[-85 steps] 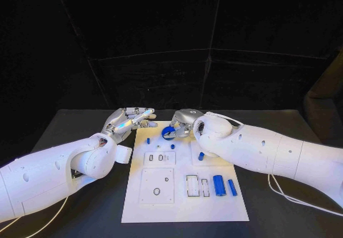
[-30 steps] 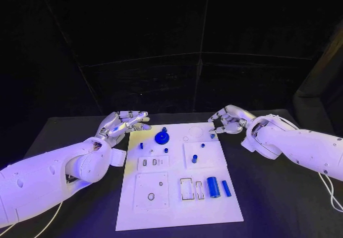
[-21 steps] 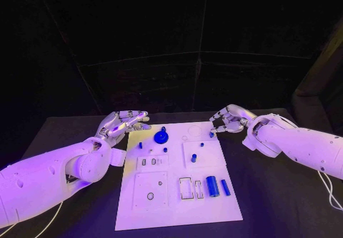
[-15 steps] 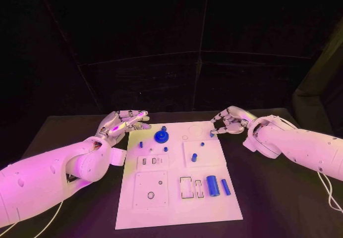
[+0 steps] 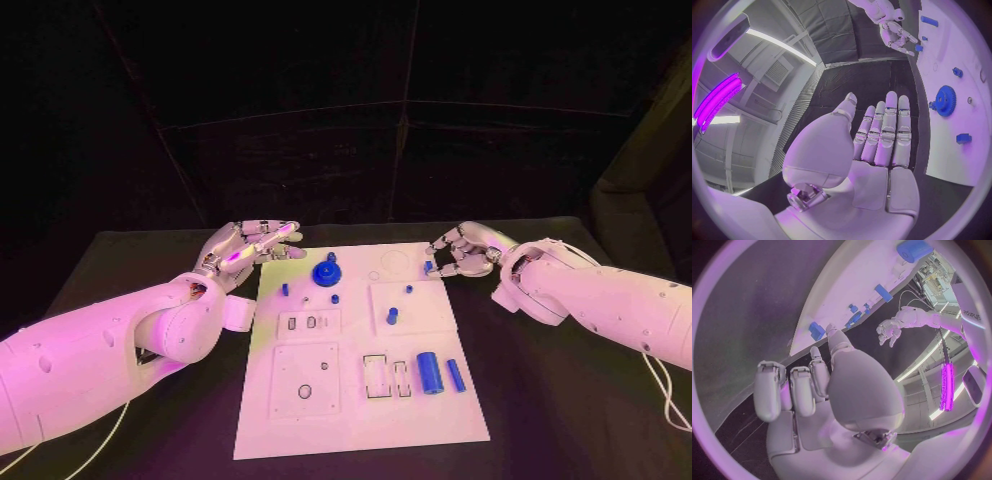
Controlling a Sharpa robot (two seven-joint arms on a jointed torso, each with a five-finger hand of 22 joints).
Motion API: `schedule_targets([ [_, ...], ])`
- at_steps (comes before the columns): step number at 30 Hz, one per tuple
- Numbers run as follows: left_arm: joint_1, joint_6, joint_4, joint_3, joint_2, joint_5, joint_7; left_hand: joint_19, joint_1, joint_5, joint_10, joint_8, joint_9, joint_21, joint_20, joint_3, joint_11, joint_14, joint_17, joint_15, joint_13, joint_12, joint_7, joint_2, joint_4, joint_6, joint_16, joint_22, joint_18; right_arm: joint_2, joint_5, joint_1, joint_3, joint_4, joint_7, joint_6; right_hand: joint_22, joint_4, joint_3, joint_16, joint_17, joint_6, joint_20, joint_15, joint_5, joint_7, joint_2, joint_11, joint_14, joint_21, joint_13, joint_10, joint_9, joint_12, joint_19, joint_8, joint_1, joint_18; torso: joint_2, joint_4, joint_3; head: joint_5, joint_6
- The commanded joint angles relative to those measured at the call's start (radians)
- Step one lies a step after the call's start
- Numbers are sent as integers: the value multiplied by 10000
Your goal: Assemble the parts on the task board
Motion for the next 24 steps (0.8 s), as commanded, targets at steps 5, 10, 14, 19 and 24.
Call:
schedule_targets([
  [5,8,141,-3,8,16,-32,116,61,-1,-30,65,-61,-2,-70,-21,0,2,41,14,26,-5,-60,13,105,-92,93,-75,-23,156,48,-84,-90,4,-87,98,208,304,-108,43,51,1384,167,-4,-36,94,6,156,13,800,-39,488,11,34,60,18,77,3,-133,-3,17,-3,-23,-13],
  [10,4,143,-12,8,15,-32,116,61,-1,-30,65,-61,-2,-70,-21,0,2,41,14,26,-5,-60,13,105,-92,93,-75,-23,156,119,-94,-160,4,-191,107,217,317,-134,102,60,1410,253,-10,-46,77,-6,239,1,806,-32,511,35,41,89,26,111,13,-135,-2,8,0,-7,-24],
  [14,1,144,-17,8,17,-32,116,61,-1,-30,65,-61,-2,-70,-21,0,2,41,14,26,-5,-60,13,105,-92,93,-75,-23,156,176,-97,-181,4,-274,117,216,350,-151,196,67,1433,353,-21,-58,-10,-18,362,-13,811,-15,537,63,42,123,43,142,8,-141,-3,8,-1,-7,-30],
  [19,-1,145,-19,8,17,-32,112,61,-1,-30,65,-61,-2,-70,-21,0,2,41,14,26,-5,-60,13,105,-92,93,-75,-23,156,243,-98,-192,4,-347,137,226,379,-153,321,80,1468,463,-33,-72,-125,-34,502,-31,819,-1,572,98,38,167,58,166,-20,-147,-5,3,-3,-9,-42],
  [24,-1,150,-25,8,17,-32,102,64,9,-30,68,-66,-3,-75,-22,5,1,43,17,25,-5,-65,13,116,-104,95,-82,-27,156,307,-95,-196,5,-404,163,215,395,-156,404,83,1480,524,-41,-80,-206,-43,578,-40,822,7,593,120,32,194,65,170,-42,-150,-6,10,2,-14,-41],
])
